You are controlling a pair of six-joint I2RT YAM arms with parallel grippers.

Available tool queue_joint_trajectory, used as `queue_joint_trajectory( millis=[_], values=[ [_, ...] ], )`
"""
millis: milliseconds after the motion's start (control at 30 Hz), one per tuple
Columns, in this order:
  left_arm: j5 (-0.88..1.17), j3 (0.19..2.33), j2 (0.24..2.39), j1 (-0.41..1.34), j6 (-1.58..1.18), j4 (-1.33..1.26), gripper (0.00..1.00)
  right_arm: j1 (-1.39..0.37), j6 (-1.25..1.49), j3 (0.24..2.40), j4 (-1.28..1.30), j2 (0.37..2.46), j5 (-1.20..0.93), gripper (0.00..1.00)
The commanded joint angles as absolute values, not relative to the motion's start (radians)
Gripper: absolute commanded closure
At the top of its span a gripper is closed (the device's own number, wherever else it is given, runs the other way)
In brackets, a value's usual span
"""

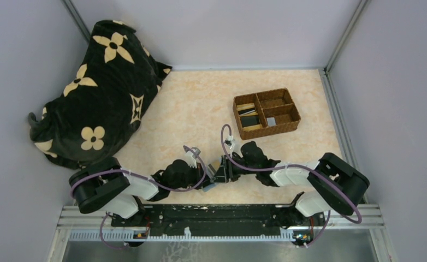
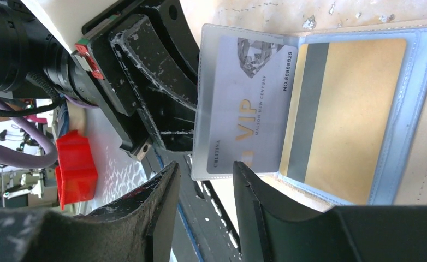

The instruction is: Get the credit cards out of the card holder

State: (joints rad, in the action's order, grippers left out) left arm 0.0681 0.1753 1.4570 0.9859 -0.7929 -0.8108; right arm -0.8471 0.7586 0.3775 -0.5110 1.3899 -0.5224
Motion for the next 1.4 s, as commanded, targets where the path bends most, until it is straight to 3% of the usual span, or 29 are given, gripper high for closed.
queue_joint_trajectory(
  millis=[0,100,233,433,633,933,967,1033,1100,1167,1233,1267,1367],
  values=[
    [0.044,0.123,1.399,0.985,-0.796,-0.726,1.00,-0.855,0.735,0.401,-0.519,1.367,-0.534,0.59],
    [0.028,0.073,1.264,0.985,-0.813,-0.646,0.92,-0.858,0.734,0.409,-0.524,1.379,-0.535,0.59],
    [0.042,0.090,0.965,0.988,-0.810,-0.336,0.63,-0.864,0.729,0.415,-0.528,1.397,-0.532,0.60],
    [-0.075,0.166,0.503,0.987,-0.761,0.153,0.55,-0.877,0.734,0.426,-0.566,1.458,-0.533,0.62],
    [-0.103,0.134,0.332,0.988,-0.810,0.254,0.57,-0.904,0.744,0.473,-0.600,1.531,-0.540,0.62],
    [-0.098,0.171,0.463,0.988,-0.804,0.165,0.64,-0.924,0.709,0.525,-0.523,1.538,-0.514,0.63],
    [-0.101,0.182,0.481,0.988,-0.797,0.156,0.66,-0.924,0.706,0.520,-0.508,1.522,-0.497,0.63],
    [-0.102,0.190,0.520,0.988,-0.785,0.121,0.84,-0.918,0.698,0.506,-0.473,1.481,-0.454,0.66],
    [-0.093,0.177,0.578,0.988,-0.776,0.054,1.00,-0.897,0.690,0.492,-0.437,1.442,-0.432,0.69],
    [-0.065,0.162,0.651,0.988,-0.783,-0.052,1.00,-0.867,0.687,0.474,-0.407,1.404,-0.411,0.75],
    [-0.043,0.153,0.724,0.988,-0.799,-0.125,1.00,-0.836,0.678,0.462,-0.379,1.368,-0.394,0.94],
    [-0.039,0.152,0.756,0.988,-0.802,-0.157,1.00,-0.828,0.667,0.459,-0.359,1.356,-0.386,0.98],
    [-0.055,0.150,0.827,0.988,-0.805,-0.215,1.00,-0.825,0.628,0.480,-0.301,1.361,-0.375,0.97]
  ],
)
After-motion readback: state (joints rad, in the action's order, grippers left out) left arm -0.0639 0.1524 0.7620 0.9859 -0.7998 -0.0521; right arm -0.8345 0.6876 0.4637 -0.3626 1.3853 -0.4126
